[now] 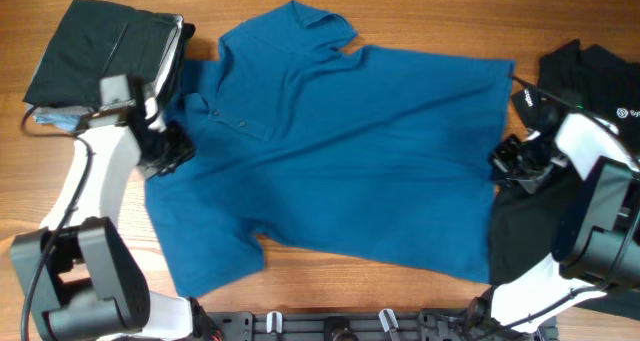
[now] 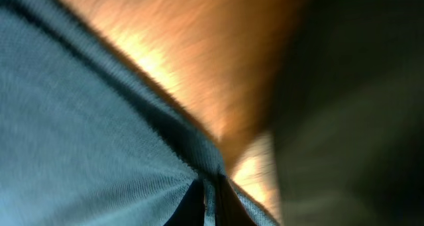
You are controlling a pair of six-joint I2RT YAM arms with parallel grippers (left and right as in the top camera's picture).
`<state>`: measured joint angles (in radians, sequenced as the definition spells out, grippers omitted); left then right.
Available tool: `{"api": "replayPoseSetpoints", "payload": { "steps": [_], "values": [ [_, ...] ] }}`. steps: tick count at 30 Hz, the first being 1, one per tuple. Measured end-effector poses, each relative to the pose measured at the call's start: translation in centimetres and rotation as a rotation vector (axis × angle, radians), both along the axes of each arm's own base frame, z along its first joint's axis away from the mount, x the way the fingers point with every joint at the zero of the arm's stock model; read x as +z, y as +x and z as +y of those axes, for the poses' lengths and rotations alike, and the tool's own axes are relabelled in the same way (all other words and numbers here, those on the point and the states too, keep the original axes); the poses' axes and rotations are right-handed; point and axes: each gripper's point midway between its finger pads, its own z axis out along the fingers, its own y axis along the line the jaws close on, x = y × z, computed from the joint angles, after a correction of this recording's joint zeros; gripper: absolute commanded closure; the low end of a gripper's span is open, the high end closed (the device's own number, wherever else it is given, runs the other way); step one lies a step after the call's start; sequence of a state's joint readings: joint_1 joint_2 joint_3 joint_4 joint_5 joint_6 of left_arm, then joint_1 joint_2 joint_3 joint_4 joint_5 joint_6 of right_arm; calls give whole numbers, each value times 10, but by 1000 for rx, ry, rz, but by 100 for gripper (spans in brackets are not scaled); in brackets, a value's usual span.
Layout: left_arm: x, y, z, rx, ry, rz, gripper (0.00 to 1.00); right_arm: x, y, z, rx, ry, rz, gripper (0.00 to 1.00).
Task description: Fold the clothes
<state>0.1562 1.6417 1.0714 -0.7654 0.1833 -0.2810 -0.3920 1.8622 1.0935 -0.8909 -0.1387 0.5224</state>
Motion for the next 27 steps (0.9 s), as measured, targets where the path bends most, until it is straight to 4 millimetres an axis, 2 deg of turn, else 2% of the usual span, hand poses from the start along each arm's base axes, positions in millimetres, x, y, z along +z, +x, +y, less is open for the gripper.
{"api": "replayPoseSetpoints", "payload": {
  "steps": [1,2,3,4,6,8,10,13,15,18,22,25,26,27],
  "values": [
    [4,12,-10,-42,0,-50,62,1,-5,-11,-31,-19,17,90],
    [7,22,-19,-73,1,-96,61,3,-9,-21,-55,-37,35,72],
    [14,39,-32,-124,7,-173,59,7,-10,-33,-78,-57,36,62],
    [21,52,-44,-167,11,-236,57,12,-6,-41,-76,-67,21,57],
    [34,75,-68,-244,19,-353,56,28,6,-51,-54,-83,-12,52],
    [37,92,-83,-288,23,-425,57,42,15,-55,-37,-93,-37,52],
    [26,105,-91,-309,25,-448,60,60,28,-57,-6,-100,-104,51],
    [-6,115,-95,-323,25,-427,78,87,39,-46,66,-62,-222,52],
    [-31,122,-96,-329,26,-415,88,103,44,-35,117,-23,-297,52],
    [-56,131,-93,-316,43,-416,91,111,45,-22,170,34,-337,53],
    [-58,143,-77,-237,109,-427,88,112,48,-11,226,59,-352,52],
    [-57,148,-46,-125,145,-422,85,106,47,1,261,80,-349,52],
    [-56,150,-24,-57,144,-417,84,100,47,5,271,83,-348,52],
    [-56,150,-14,-32,137,-416,82,97,46,7,276,86,-346,52]
  ]
}}
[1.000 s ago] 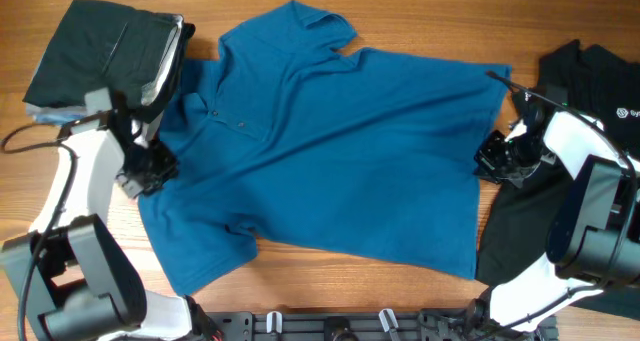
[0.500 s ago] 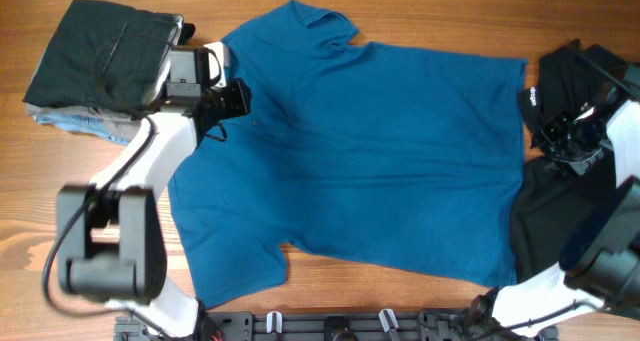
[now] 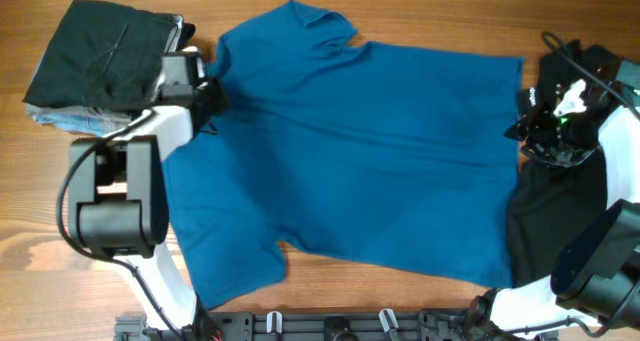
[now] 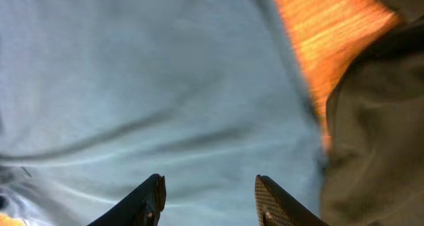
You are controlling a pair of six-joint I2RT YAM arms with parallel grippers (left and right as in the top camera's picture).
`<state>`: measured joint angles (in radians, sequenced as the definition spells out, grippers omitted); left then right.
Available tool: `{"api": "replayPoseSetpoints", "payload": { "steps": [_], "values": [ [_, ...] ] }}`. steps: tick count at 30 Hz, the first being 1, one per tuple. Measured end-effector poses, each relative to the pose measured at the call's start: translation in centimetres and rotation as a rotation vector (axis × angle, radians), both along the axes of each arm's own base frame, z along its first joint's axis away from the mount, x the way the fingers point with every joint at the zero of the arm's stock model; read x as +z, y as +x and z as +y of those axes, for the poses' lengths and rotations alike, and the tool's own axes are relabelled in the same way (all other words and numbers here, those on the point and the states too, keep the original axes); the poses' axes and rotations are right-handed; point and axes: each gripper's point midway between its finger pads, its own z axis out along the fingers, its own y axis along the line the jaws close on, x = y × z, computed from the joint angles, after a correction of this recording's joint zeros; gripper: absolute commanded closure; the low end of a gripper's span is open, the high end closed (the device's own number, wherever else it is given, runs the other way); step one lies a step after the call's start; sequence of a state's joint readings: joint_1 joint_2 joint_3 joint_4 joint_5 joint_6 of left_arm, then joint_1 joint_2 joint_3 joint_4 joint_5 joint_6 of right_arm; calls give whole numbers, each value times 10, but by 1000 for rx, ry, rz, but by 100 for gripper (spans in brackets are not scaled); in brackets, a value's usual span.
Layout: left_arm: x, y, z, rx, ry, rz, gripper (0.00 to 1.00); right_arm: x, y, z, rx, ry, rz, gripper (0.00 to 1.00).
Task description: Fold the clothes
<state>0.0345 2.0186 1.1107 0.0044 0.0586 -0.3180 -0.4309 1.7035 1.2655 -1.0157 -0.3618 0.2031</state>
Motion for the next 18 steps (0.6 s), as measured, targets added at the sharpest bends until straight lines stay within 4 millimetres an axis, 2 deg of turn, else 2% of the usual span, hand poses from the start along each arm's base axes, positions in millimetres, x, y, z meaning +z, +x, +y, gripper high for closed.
{"api": "replayPoseSetpoints", "payload": {
  "steps": [1,2,3,4,8,12,14,16,17,18],
  "values": [
    [0,0,6,11,-12,-1,81,-4,0,1,5,-1,-4,52],
    [1,1,10,19,-33,-2,79,-8,0,3,8,-2,-4,59],
    [1,1,11,15,-52,-3,77,-14,-2,5,13,-1,-2,71],
    [2,1,10,6,-63,-4,76,-17,1,5,19,-8,-17,78],
    [4,1,1,-40,-98,-6,68,-24,30,-8,23,-77,-160,90],
    [12,-12,-12,-82,-154,32,64,-26,54,-9,23,-115,-268,94],
    [29,-19,-19,-119,-174,31,62,-28,71,0,49,-122,-317,94],
    [56,-27,-26,-161,-179,14,62,-39,85,14,74,-111,-333,96],
    [59,-28,-26,-172,-172,11,61,-47,90,20,75,-105,-333,96],
    [76,-32,-30,-192,-172,-9,60,-54,94,24,69,-99,-325,96]
  ]
}}
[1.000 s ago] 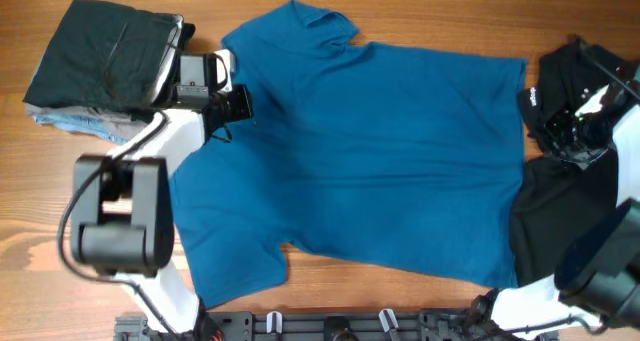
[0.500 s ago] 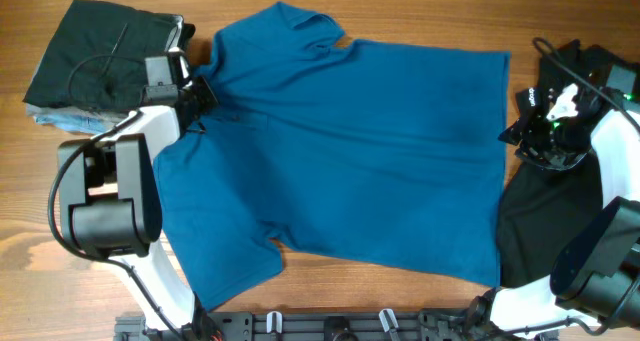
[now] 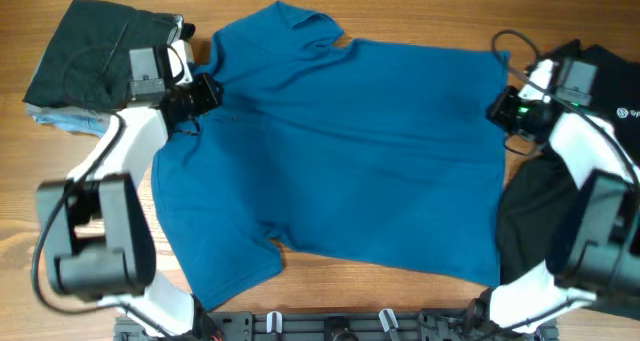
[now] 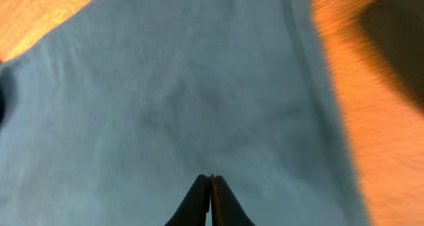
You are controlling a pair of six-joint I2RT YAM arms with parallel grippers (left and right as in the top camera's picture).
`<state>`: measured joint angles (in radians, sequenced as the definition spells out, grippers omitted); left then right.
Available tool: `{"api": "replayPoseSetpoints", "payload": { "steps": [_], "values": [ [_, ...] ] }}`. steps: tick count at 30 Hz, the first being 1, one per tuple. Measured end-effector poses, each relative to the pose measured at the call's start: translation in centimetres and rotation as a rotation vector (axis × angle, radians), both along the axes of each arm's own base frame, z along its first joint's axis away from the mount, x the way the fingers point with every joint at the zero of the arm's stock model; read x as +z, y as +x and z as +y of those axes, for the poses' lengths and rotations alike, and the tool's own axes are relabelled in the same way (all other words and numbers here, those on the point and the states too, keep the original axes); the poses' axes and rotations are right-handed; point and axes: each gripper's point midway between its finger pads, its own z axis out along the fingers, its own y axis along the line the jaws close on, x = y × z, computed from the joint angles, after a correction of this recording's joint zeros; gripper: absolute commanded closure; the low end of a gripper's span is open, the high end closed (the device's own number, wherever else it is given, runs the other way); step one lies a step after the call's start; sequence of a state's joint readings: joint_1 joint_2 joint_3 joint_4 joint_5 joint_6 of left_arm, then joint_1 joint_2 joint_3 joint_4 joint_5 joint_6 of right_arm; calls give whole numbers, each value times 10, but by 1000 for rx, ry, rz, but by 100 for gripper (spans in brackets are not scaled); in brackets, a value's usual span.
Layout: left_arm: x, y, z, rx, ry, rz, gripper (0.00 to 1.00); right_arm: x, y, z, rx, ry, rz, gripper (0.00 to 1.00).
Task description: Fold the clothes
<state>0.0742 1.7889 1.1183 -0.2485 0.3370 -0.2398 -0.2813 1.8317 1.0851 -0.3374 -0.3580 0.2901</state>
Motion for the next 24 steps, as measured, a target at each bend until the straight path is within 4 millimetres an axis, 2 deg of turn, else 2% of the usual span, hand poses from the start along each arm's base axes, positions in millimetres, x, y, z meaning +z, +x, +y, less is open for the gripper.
{"api": "replayPoseSetpoints", "payload": {
  "steps": [2,3,4,6,7,10,11,13,15,16,18,20,23,24],
  "values": [
    [14,-12,-4,-24,5,12,58,-21,5,9,-15,22,30,96],
    [28,-18,-7,-40,12,-4,55,-35,10,11,-35,34,38,95],
    [37,-21,-8,-49,15,-21,54,-39,16,10,-51,45,20,94],
    [50,-25,-9,-58,22,-39,51,-37,35,4,-83,43,-56,85],
    [53,-28,-9,-60,24,-43,49,-36,39,3,-84,49,-70,80],
    [53,-31,-9,-65,27,-32,44,-31,36,5,-68,66,-59,68],
    [52,-33,-9,-66,27,-22,43,-27,29,7,-62,81,-41,67],
    [47,-40,-10,-68,22,13,42,-2,15,5,-61,111,-26,67],
    [43,-47,-11,-70,17,46,41,38,-7,1,-79,122,-21,71],
    [42,-48,-11,-70,15,53,41,52,-16,-1,-93,118,-13,71],
    [43,-51,-11,-71,13,62,40,74,-60,-5,-191,99,107,78],
    [48,-52,-12,-71,14,49,39,71,-100,-12,-307,48,259,80],
    [62,-53,-12,-71,18,12,38,45,-133,-26,-415,-31,413,94],
    [65,-53,-12,-71,18,4,38,35,-142,-27,-434,-43,450,96]
  ]
}}
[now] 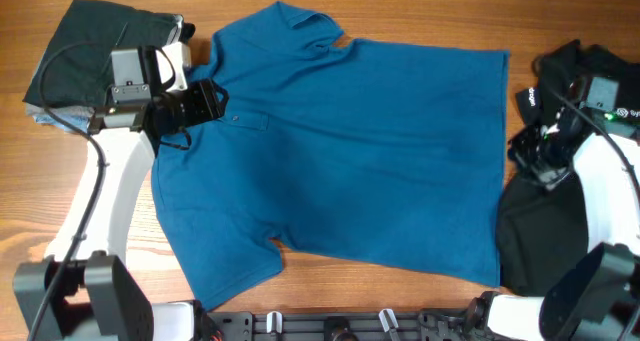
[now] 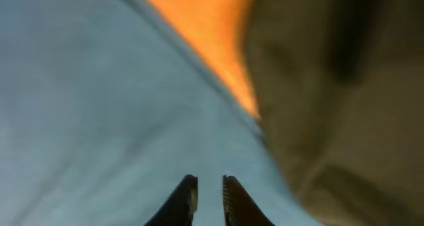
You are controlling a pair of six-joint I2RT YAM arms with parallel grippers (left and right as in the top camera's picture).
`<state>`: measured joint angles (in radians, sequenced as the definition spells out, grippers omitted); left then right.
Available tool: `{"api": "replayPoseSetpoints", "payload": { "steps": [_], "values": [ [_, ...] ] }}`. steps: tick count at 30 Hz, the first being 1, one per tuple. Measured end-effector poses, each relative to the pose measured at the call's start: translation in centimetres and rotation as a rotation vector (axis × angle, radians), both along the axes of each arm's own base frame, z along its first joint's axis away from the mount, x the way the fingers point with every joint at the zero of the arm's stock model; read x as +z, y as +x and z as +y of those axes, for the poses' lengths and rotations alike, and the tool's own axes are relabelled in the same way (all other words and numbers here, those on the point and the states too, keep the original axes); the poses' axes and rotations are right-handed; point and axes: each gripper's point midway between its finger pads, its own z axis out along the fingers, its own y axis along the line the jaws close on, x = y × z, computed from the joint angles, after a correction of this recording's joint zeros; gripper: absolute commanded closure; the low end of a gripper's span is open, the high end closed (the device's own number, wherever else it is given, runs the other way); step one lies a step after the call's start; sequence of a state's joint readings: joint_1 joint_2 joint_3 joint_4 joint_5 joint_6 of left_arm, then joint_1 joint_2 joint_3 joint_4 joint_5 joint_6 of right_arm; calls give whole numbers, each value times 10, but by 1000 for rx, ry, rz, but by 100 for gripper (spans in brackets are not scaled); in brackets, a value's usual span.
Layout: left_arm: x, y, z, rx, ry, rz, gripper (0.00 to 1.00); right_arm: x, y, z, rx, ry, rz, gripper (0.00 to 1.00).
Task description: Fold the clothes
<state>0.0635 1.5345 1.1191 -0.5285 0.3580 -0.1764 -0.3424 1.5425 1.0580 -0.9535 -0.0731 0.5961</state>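
A blue polo shirt (image 1: 360, 151) lies spread flat on the wooden table, collar at the far left, hem to the right. My left gripper (image 1: 212, 101) rests at the shirt's shoulder beside the button placket; its jaws are too dark to read. My right gripper (image 1: 512, 144) hovers at the shirt's right hem. In the right wrist view the right gripper (image 2: 209, 186) is open by a narrow gap over the blue shirt (image 2: 99, 120), with nothing between the fingers (image 2: 187, 193).
A stack of folded dark clothes (image 1: 95, 51) sits at the far left corner, behind my left arm. A heap of black garments (image 1: 560, 221) lies along the right edge, close to the shirt's hem. A strip of bare table (image 2: 199, 27) separates them.
My right gripper was shut over the shirt's far right corner; now it sits lower along the right hem, slightly open. The left gripper shifted a little nearer and to the right.
First the shirt lay skewed, my right gripper shut on its right hem and the left at the sleeve. Then the shirt lay wider, right gripper open by the hem, left at the collar. Later the right was shut over the far corner. Now the shirt lies flat.
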Motion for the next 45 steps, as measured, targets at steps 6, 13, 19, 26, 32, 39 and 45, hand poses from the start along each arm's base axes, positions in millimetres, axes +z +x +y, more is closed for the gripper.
{"api": "replayPoseSetpoints", "payload": {
  "steps": [6,13,19,26,32,39,45],
  "values": [
    [5,-4,0,0,0,-3,38,-55,-55,8,-36,9,186,91],
    [0,-11,-1,0,-2,36,37,-80,-71,-13,-167,-18,148,93],
    [-1,-12,-1,0,-3,40,37,-77,-54,-82,-394,-115,-40,95],
    [-2,-14,-1,0,-3,51,34,-60,-13,-108,-278,-105,-216,71],
    [25,-39,7,31,29,36,28,43,26,-67,-1,61,-482,53],
    [9,-118,60,244,94,333,37,68,-28,-7,69,193,-371,52],
    [-17,-128,95,382,84,466,33,8,-61,25,132,277,-161,50]
  ]
}}
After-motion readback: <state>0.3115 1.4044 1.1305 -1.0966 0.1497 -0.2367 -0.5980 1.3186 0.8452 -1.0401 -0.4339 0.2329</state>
